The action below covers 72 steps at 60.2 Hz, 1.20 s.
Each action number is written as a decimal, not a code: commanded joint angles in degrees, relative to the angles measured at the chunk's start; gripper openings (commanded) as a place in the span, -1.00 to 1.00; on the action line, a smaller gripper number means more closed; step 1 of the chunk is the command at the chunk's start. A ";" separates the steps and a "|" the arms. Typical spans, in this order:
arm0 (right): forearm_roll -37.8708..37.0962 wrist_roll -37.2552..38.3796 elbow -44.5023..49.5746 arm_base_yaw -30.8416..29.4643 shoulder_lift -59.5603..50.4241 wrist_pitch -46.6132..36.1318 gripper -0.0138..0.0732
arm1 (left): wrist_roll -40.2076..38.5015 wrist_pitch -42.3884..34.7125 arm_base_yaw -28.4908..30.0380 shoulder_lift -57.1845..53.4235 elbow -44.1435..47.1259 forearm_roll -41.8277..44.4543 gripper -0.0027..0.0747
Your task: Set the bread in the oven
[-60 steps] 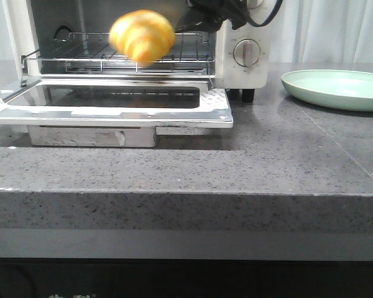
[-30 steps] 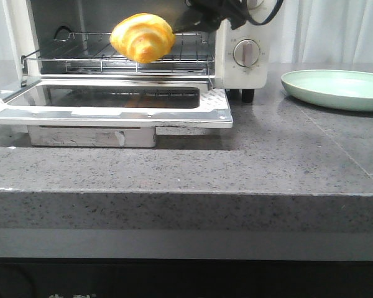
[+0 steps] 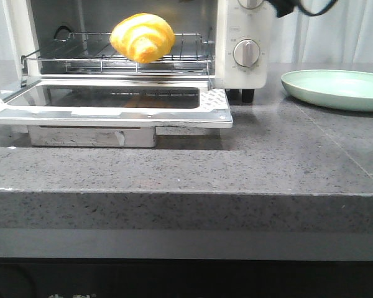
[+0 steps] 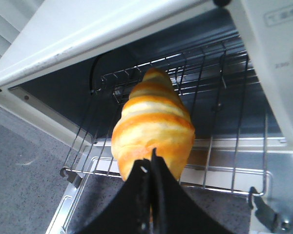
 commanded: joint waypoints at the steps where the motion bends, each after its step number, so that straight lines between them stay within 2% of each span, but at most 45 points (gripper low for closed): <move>1: -0.34 -5.16 -0.02 -1.65 -5.91 -2.91 -0.83 | -0.44 -4.72 0.03 0.13 -1.60 -0.54 -0.98; 6: -0.39 -8.48 0.63 -5.27 -9.33 1.77 -0.83 | -0.44 -4.72 0.03 0.13 -1.60 -0.54 -0.98; 15: -3.80 -12.83 0.67 -17.34 -14.91 11.49 -0.83 | -0.44 -4.72 0.03 0.13 -1.60 -0.54 -0.98; 21: -11.60 -13.14 0.67 -25.13 -18.25 17.96 -0.83 | -0.44 -4.72 0.03 0.13 -1.60 -0.54 -0.98; 26: -18.64 -13.14 1.14 -28.64 -20.76 21.77 -0.83 | -0.44 -4.72 0.03 0.13 -1.57 -0.54 -0.98; 34: -24.80 -13.14 6.51 -29.32 -26.81 19.58 -0.83 | -0.44 -4.72 0.03 0.13 -1.57 -0.54 -0.98; 46: -24.75 -13.14 20.87 -29.32 -40.05 11.50 -0.84 | -0.44 -4.72 0.03 0.13 -1.47 -0.54 -0.98; 55: -24.71 -13.14 29.31 -29.32 -50.36 9.38 -0.84 | -0.44 -4.56 0.03 0.13 -1.47 -0.54 -0.98; 72: -24.33 -13.14 32.84 -29.32 -60.12 9.97 -0.84 | -0.44 -4.46 0.03 0.13 -1.47 -0.54 -0.98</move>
